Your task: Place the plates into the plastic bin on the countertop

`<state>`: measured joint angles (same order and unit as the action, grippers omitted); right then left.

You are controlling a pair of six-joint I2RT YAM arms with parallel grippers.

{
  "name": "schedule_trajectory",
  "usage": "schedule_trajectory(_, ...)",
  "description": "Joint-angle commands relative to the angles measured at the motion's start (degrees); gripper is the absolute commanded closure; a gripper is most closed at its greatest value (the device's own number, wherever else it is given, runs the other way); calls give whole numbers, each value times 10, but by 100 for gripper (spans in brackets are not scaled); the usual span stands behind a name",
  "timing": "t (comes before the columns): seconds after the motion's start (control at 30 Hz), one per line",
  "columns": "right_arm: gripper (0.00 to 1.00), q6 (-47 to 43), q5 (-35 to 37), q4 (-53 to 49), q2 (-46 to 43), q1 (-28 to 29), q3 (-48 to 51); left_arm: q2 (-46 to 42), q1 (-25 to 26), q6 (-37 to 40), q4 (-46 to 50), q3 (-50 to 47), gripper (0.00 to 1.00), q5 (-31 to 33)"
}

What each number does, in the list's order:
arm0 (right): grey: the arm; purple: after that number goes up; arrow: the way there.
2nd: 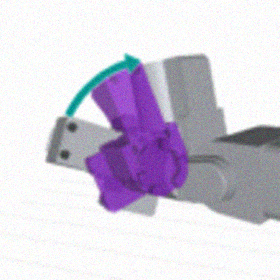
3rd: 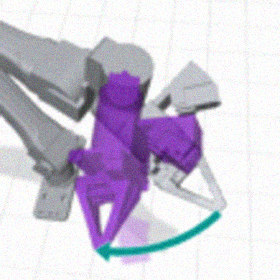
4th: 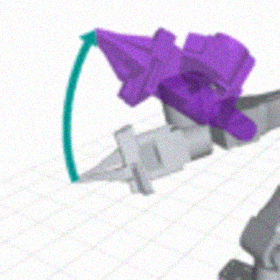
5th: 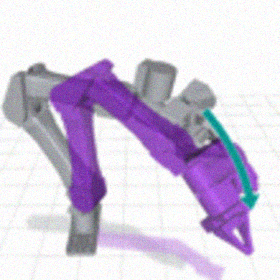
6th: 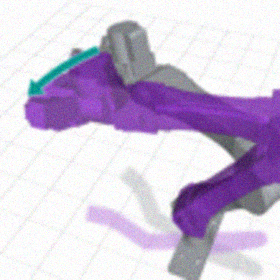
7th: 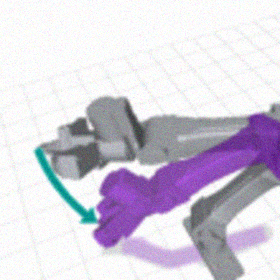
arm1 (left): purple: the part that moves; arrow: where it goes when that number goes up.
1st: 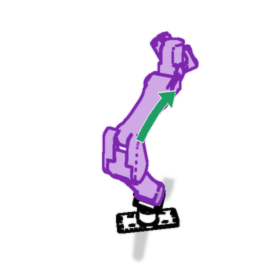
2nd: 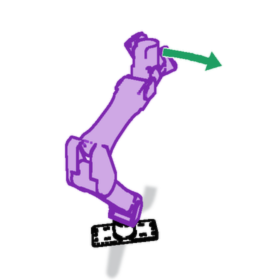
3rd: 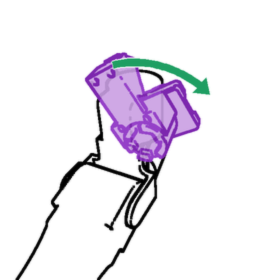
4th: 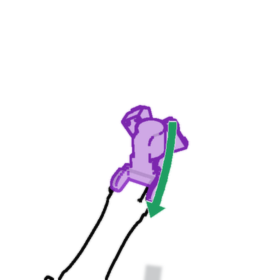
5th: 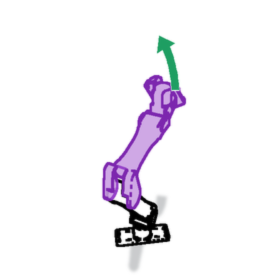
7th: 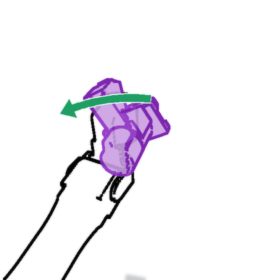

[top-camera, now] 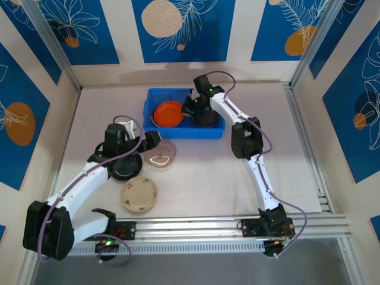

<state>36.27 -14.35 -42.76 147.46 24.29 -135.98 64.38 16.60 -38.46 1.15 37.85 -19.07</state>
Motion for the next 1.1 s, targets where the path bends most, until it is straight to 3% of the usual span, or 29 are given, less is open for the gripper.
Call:
schedule_trajectory(0.0,73,-2,-9,-2,6,7,-24,4,-7,13,-9,-7,0,-8)
schedule_trajectory(0.1,67,-10,3,-9,-2,7,-30,7,-7,11,-8,-3,0,-11)
schedule_trajectory(0.33,67,-32,30,-21,-38,8,-22,2,-7,10,-7,2,0,-10)
schedule_trajectory(0.77,66,-54,49,23,-156,8,82,12,-6,10,-7,0,0,-10)
schedule_trajectory(0.9,61,-73,32,53,-218,17,162,19,-6,11,-1,-3,0,-6)
schedule_trajectory(0.97,55,-90,23,77,-263,28,224,18,-6,17,8,0,0,1)
schedule_trajectory(1.07,53,-94,3,126,-336,40,335,23,-6,47,41,18,1,20)
